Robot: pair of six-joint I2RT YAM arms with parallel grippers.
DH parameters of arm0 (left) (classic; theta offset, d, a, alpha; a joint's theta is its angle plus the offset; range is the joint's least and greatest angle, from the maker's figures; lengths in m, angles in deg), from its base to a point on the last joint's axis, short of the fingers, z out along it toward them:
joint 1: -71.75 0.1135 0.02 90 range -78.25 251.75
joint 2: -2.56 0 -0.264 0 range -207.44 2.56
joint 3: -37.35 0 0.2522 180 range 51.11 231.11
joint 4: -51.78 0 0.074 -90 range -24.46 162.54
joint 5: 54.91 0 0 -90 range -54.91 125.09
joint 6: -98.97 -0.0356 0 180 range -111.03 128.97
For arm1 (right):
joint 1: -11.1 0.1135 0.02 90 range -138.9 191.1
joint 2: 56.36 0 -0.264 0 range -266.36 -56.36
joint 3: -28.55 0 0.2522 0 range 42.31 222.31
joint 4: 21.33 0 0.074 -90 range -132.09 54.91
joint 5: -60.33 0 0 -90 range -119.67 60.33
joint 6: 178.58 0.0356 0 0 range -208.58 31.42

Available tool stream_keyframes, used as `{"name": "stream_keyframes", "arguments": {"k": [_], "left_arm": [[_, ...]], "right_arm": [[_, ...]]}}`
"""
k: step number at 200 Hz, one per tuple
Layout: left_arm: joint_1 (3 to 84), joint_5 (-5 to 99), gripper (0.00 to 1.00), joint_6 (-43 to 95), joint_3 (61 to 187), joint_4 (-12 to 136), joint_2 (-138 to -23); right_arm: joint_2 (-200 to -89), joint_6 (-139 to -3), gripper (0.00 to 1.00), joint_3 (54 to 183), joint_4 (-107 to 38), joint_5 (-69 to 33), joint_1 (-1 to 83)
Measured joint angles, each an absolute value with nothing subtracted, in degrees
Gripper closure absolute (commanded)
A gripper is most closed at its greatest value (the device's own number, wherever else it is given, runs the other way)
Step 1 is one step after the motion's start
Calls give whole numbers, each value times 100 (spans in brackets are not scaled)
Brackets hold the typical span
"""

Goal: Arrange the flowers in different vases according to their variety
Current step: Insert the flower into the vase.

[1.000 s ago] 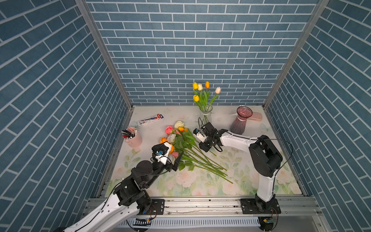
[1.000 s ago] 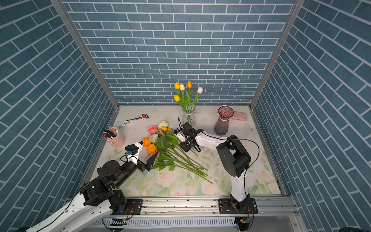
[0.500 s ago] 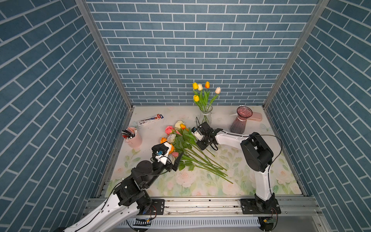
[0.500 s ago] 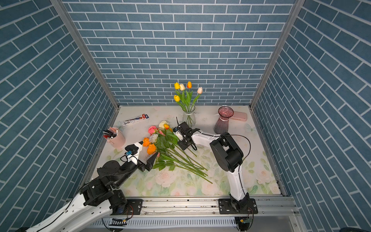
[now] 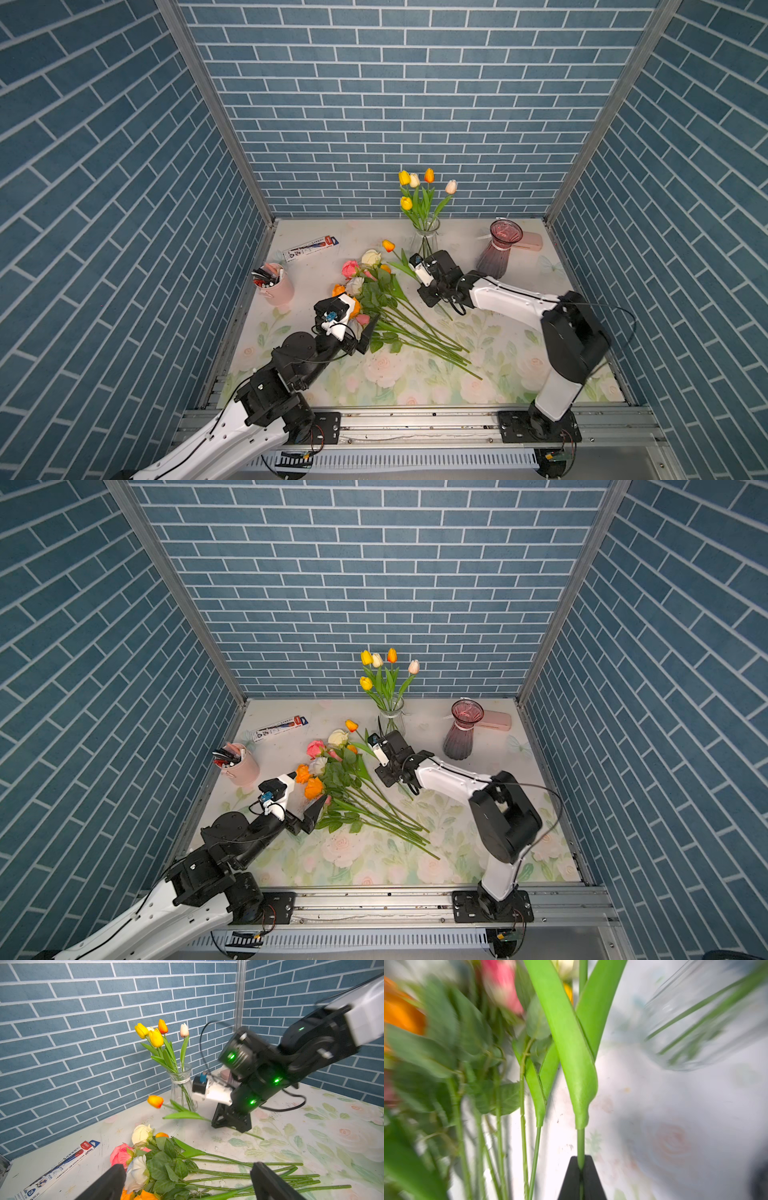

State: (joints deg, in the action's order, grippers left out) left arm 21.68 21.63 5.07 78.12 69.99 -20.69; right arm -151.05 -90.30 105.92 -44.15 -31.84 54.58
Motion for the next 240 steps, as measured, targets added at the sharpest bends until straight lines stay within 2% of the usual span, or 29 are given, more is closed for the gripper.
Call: {"name": "stream_keyframes", "arguments": {"k": [47,74,98,138,188,240], "left_arm": [[2168,2168,0,507,7812,6999,-2067],[2168,2170,0,509,7814,6999,-2065],[2168,2170,0,507,7814,6999,-2065],[2168,2176,0,507,7814,6999,-2062],[2168,2187,0,507,7818,6997,-2054],[2168,2190,0,507,7818,6999,-2027]], "right_arm": [[-13215,-9157,100,8868,-2465,-3136,5458],[-12666,-9224,100,8252,-1082,-3276,5378],[-12589,-9109,100,8247,149,-3267,4921],[-13501,-8728,100,9600,1351,-3075,4092],[-15149,-8389,100,11565,1672,-2417,3926],[-16607,-8101,100,12754,1583,-2037,3904]]}}
